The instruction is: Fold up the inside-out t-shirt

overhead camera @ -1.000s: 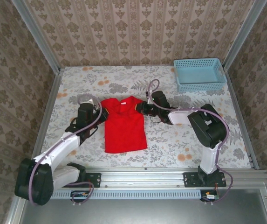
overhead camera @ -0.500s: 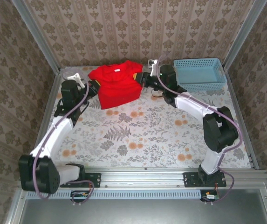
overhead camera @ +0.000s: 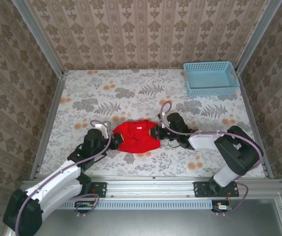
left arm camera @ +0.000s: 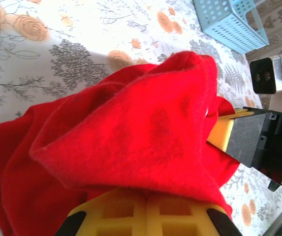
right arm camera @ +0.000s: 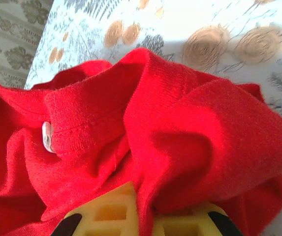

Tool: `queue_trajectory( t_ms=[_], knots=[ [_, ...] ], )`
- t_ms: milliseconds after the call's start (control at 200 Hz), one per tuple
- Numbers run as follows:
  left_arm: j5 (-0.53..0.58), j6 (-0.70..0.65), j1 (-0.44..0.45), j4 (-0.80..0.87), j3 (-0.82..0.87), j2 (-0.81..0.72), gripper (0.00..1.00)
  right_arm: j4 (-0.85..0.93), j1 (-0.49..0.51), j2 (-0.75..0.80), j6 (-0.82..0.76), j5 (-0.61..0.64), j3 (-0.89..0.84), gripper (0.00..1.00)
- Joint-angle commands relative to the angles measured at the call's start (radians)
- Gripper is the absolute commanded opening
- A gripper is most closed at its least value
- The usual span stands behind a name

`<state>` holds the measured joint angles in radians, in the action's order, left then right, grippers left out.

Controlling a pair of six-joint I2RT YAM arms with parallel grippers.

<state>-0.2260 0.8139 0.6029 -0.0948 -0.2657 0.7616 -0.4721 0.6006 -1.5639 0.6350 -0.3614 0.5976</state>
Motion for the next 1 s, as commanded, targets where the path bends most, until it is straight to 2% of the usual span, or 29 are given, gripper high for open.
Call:
queue_trajectory(
  t_ms=[0, 110, 170, 300, 480, 730, 900, 995],
  knots=[
    [0.042, 0.053, 0.037, -0.034, -0.033, -0.011, 0.0, -0.015, -0.002, 0.109, -0.017, 0.091, 0.005, 0.0],
    [0.094, 0.071, 0.096, -0.02, -0.048, 0.012, 0.0, 0.017, -0.002, 0.129, -0.029, 0.103, 0.016, 0.0],
    [0.158, 0.099, 0.126, 0.033, -0.053, 0.018, 0.0, 0.019, -0.002, 0.134, -0.025, 0.106, 0.013, 0.0],
    [0.237, 0.175, 0.122, 0.082, -0.021, 0.04, 0.0, 0.088, -0.002, 0.113, -0.02, 0.135, 0.047, 0.0],
    [0.275, 0.239, 0.112, 0.098, -0.005, 0.092, 0.0, 0.25, -0.003, 0.066, -0.062, 0.236, 0.116, 0.0],
    [0.282, 0.28, 0.056, 0.101, -0.012, 0.186, 0.0, 0.383, -0.009, -0.058, -0.103, 0.263, 0.248, 0.0],
    [0.288, 0.343, 0.051, 0.171, -0.007, 0.214, 0.02, 0.423, -0.015, -0.116, -0.095, 0.273, 0.295, 0.0],
    [0.306, 0.369, 0.052, 0.25, -0.004, 0.172, 0.07, 0.43, -0.018, -0.117, -0.108, 0.258, 0.302, 0.14]
  ],
)
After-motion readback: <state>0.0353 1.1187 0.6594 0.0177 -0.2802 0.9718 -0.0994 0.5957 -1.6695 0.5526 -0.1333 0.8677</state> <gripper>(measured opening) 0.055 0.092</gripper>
